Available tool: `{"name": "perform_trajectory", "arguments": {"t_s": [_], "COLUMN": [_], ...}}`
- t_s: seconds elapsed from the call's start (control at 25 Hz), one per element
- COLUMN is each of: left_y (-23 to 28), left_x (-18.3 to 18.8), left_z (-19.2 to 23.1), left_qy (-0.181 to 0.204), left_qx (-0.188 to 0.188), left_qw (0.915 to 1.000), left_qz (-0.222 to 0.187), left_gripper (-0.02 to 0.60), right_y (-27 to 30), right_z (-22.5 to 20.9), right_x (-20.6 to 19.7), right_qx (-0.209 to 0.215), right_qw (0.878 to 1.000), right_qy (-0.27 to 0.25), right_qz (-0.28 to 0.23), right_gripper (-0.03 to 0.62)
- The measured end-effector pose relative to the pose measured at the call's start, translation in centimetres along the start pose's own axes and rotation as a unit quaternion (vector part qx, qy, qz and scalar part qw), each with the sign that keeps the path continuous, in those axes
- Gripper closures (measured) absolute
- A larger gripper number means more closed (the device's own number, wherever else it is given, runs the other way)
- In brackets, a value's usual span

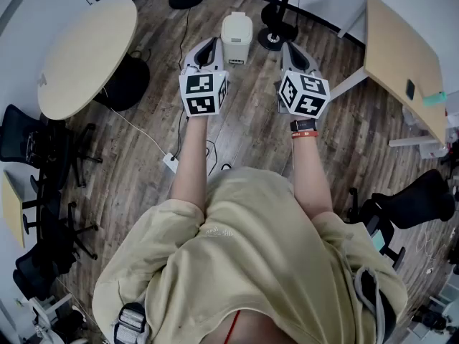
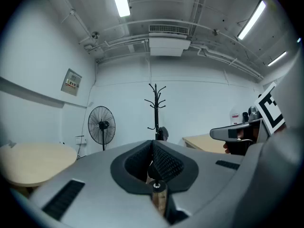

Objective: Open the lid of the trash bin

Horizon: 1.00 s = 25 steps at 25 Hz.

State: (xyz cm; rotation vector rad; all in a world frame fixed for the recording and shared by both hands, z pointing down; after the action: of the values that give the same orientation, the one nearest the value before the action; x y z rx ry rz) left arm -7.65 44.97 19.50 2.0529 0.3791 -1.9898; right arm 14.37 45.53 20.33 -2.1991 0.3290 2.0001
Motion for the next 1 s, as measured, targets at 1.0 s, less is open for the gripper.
{"name": "perform_trajectory", "arguments": {"t_s": [1.0], "left_y": [-0.6], "left_x": [-3.5], "left_z": [8.2], "left_qy": [-0.024], "left_qx": [-0.065], "left_qw": [0.9975], "left_qz": [0.011], "left_gripper": [0.558], "right_y": [3.5], "right_z": [7.8], "right_x": [-4.4], "right_qx": [-0.023], "right_qw": [0.999], "right_qy": [0.041], "right_qz": [-0.010], "right_gripper": [0.579]}}
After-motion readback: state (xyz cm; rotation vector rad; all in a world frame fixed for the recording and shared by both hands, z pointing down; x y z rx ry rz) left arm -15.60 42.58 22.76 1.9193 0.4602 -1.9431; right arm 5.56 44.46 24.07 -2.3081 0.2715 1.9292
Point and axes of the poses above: the fingertips, and each gripper's own axes: y forward along the fingers, z to its left, x out of its top, the point moved 7 cm from there along -y, backward along the fingers, and after that the axes turned 3 degrees about -z, right-handed, at the moved point
